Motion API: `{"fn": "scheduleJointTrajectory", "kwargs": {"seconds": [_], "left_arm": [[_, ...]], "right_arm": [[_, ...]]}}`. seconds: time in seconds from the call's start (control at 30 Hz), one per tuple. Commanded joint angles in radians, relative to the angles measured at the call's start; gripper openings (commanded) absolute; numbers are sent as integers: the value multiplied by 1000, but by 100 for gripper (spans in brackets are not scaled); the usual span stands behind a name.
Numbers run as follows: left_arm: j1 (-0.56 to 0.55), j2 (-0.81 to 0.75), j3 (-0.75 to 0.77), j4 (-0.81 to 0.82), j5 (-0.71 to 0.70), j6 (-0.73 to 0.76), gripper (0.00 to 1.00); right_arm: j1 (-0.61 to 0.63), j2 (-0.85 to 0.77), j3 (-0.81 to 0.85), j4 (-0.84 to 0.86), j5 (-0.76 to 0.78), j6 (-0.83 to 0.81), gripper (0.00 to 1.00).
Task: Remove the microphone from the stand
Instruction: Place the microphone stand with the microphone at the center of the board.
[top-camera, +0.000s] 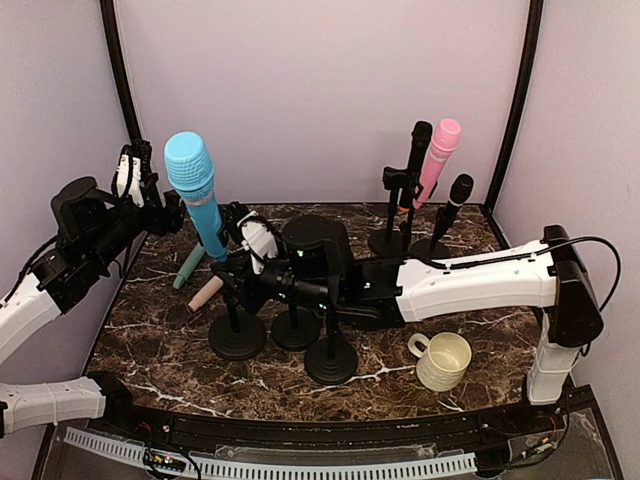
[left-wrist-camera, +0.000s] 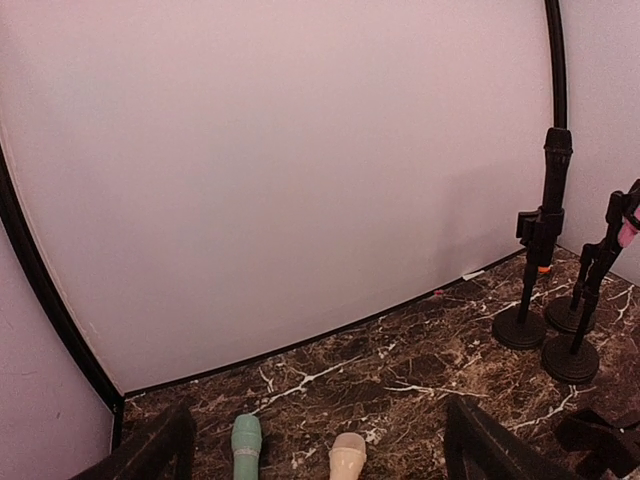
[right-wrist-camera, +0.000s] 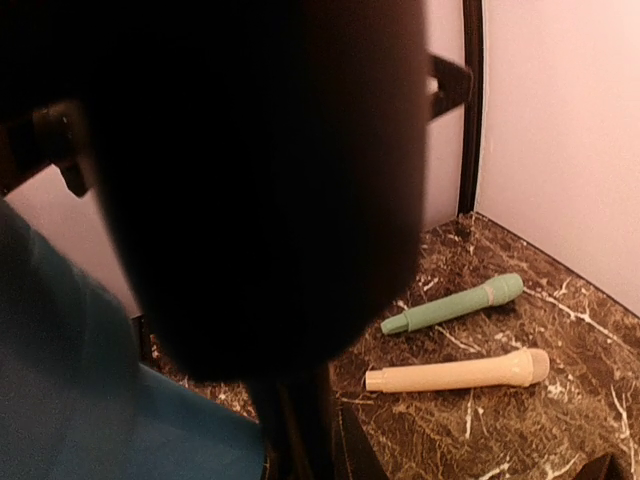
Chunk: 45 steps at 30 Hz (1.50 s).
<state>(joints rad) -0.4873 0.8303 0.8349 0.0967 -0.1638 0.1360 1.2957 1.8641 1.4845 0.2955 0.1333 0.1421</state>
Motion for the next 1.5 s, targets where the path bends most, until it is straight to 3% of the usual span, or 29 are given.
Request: {"fn": "scheduleJointTrajectory", "kwargs": {"seconds": [0.0, 0.27, 1.47], "left_arm": [[-2, -63, 14, -100, 52, -49, 88], [-2, -133, -84, -144, -9, -51, 88], [-2, -140, -108, -137, 40, -38, 88]], "right_arm": [[27, -55, -38, 195, 113, 104, 0], [73, -3, -110, 285, 207, 152, 0], [36, 77, -209, 327, 468, 161, 0]]}}
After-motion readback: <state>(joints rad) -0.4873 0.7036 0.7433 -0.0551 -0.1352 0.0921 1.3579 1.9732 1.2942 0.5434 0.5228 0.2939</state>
